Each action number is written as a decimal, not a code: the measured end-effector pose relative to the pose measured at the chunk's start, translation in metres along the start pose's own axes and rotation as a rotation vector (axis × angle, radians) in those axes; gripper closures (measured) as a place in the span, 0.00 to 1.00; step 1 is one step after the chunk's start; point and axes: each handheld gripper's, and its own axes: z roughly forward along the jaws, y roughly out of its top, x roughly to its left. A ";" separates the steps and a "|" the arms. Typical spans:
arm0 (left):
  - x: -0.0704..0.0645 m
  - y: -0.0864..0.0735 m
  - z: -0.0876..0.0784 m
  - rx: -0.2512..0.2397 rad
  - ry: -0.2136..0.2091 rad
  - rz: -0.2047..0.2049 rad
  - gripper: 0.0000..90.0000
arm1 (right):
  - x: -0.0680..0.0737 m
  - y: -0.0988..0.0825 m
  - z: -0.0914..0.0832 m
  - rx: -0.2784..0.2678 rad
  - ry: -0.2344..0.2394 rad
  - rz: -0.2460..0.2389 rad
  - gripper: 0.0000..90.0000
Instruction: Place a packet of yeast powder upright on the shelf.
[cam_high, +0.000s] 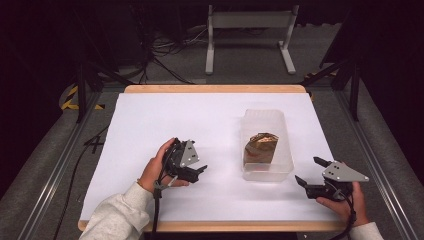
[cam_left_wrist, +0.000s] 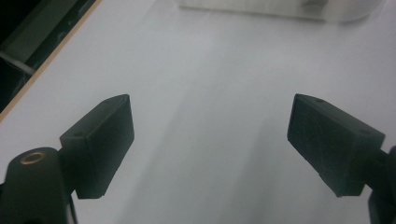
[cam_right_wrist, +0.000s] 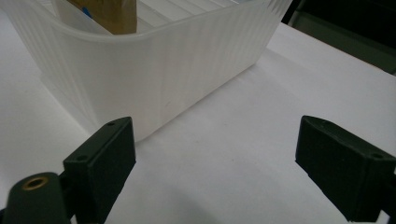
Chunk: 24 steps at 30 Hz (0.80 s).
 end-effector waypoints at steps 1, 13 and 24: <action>0.000 -0.003 -0.001 0.009 0.007 0.005 0.17 | 0.000 0.000 0.000 0.002 0.001 0.001 0.14; 0.007 -0.028 -0.021 0.028 0.039 -0.029 0.15 | 0.003 0.001 0.001 0.009 0.002 -0.013 0.14; 0.012 -0.067 -0.048 0.044 0.077 -0.102 0.14 | 0.008 0.004 0.004 0.020 0.006 -0.038 0.14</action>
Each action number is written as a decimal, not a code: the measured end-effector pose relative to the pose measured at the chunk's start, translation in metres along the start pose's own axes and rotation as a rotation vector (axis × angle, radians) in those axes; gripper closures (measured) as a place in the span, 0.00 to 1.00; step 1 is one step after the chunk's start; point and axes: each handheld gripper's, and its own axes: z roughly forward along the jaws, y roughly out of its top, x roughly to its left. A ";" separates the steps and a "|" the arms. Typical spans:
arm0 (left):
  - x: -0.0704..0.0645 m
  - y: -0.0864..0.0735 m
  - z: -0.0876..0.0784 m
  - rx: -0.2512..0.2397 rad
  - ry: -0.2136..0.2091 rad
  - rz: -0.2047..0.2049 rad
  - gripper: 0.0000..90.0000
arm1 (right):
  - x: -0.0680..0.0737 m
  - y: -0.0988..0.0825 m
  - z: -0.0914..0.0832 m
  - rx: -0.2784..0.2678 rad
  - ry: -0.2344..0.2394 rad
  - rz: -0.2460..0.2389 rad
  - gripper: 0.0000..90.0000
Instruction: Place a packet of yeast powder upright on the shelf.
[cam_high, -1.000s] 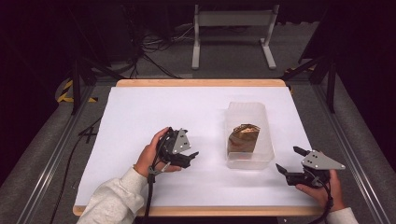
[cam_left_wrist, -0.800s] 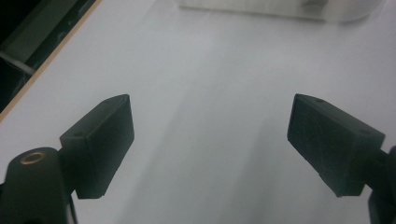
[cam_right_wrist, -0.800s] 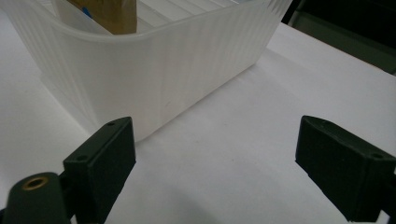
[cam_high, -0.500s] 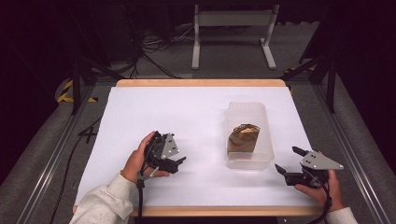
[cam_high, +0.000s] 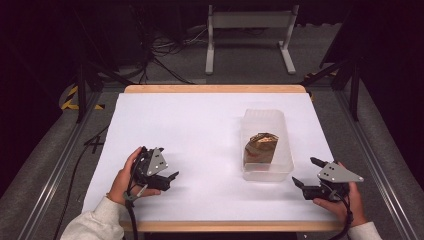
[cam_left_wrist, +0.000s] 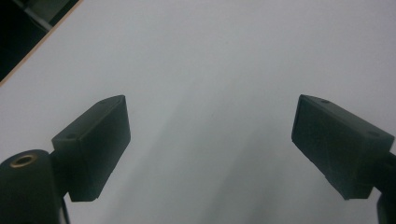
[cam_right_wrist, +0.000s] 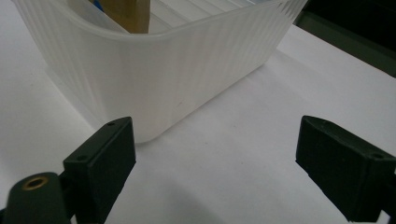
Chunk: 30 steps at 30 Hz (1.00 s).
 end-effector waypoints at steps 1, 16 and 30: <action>0.001 -0.003 -0.002 0.001 0.004 -0.004 0.14 | 0.000 0.000 0.000 -0.001 0.001 0.000 0.14; 0.007 -0.050 -0.023 -0.035 0.037 -0.148 0.13 | -0.001 0.000 -0.001 -0.011 0.002 0.008 0.14; 0.014 -0.086 -0.046 -0.117 0.046 -0.297 0.13 | -0.002 0.001 -0.001 -0.018 0.004 0.008 0.14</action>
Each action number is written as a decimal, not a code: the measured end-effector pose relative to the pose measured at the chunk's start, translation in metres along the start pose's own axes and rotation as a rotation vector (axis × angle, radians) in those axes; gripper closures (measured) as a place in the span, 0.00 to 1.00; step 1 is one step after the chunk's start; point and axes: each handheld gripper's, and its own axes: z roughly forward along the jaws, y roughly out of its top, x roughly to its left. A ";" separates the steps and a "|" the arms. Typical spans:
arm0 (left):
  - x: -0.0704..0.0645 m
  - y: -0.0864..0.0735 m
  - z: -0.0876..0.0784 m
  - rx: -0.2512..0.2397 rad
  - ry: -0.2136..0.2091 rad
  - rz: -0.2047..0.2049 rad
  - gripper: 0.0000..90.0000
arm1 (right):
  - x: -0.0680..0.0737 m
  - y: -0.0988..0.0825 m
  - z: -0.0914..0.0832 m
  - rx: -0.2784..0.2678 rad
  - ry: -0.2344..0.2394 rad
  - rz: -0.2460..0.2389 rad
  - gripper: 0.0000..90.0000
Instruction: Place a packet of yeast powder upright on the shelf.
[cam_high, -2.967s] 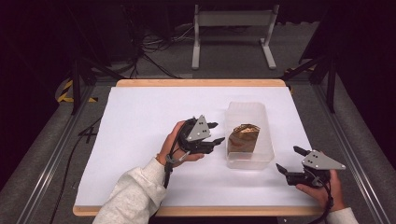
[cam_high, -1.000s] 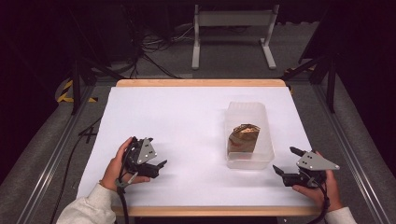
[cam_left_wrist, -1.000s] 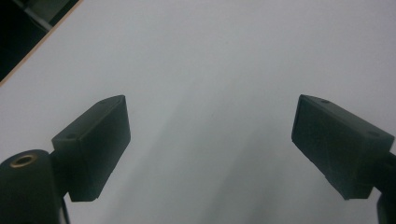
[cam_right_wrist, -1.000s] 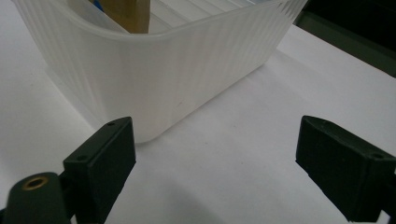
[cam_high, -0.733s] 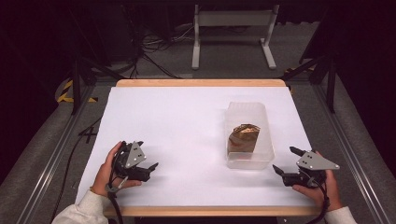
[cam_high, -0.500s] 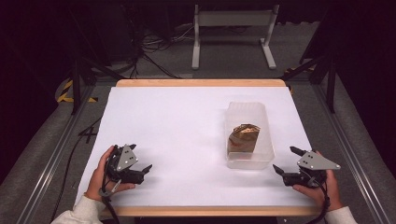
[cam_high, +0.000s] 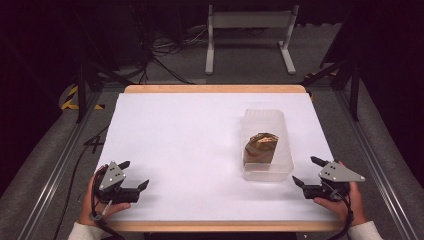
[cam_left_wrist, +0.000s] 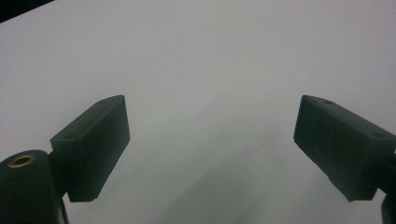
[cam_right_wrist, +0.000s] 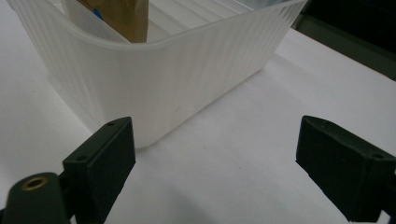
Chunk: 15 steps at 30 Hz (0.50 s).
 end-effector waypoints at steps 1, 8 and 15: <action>0.000 0.000 -0.001 -0.003 0.000 -0.006 0.13 | 0.000 0.000 0.000 0.000 -0.001 0.000 0.14; 0.004 -0.006 -0.005 -0.042 -0.008 -0.059 0.12 | -0.002 0.001 -0.001 -0.010 -0.011 0.004 0.13; 0.005 -0.008 -0.005 -0.061 -0.007 -0.080 0.12 | -0.002 0.001 -0.001 -0.010 -0.010 0.003 0.13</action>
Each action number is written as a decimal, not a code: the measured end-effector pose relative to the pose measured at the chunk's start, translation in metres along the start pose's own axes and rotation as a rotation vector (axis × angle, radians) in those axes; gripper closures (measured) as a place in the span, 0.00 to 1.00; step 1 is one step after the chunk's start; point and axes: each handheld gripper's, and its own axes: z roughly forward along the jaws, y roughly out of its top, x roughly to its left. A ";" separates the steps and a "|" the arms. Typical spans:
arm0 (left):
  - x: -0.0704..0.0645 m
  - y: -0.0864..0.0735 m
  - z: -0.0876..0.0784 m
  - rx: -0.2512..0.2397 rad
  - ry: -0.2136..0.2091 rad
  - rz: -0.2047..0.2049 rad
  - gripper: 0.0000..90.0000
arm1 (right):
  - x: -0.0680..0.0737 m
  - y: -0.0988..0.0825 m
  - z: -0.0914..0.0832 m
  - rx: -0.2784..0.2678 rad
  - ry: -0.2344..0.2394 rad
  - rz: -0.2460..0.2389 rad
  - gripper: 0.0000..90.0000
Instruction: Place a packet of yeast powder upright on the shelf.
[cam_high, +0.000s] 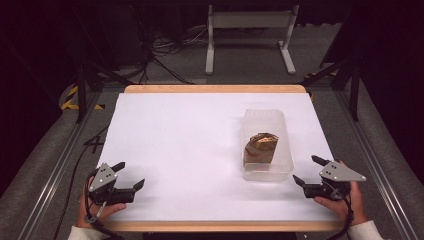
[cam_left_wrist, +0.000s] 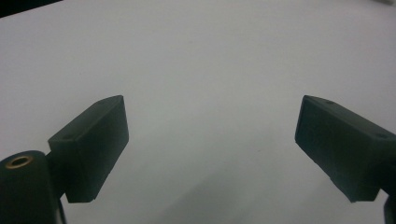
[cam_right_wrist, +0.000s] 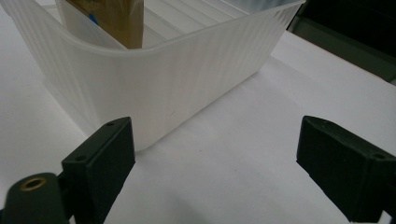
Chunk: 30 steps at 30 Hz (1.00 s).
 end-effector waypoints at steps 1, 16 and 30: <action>0.000 0.000 0.000 0.004 0.000 0.004 0.12 | 0.000 0.000 0.000 0.000 -0.001 -0.001 0.13; -0.003 -0.001 -0.002 0.007 0.004 0.016 0.12 | 0.001 0.002 0.002 0.002 0.007 -0.008 0.13; -0.005 0.003 0.002 0.010 0.002 0.032 0.12 | 0.000 -0.001 -0.002 -0.001 0.005 0.003 0.14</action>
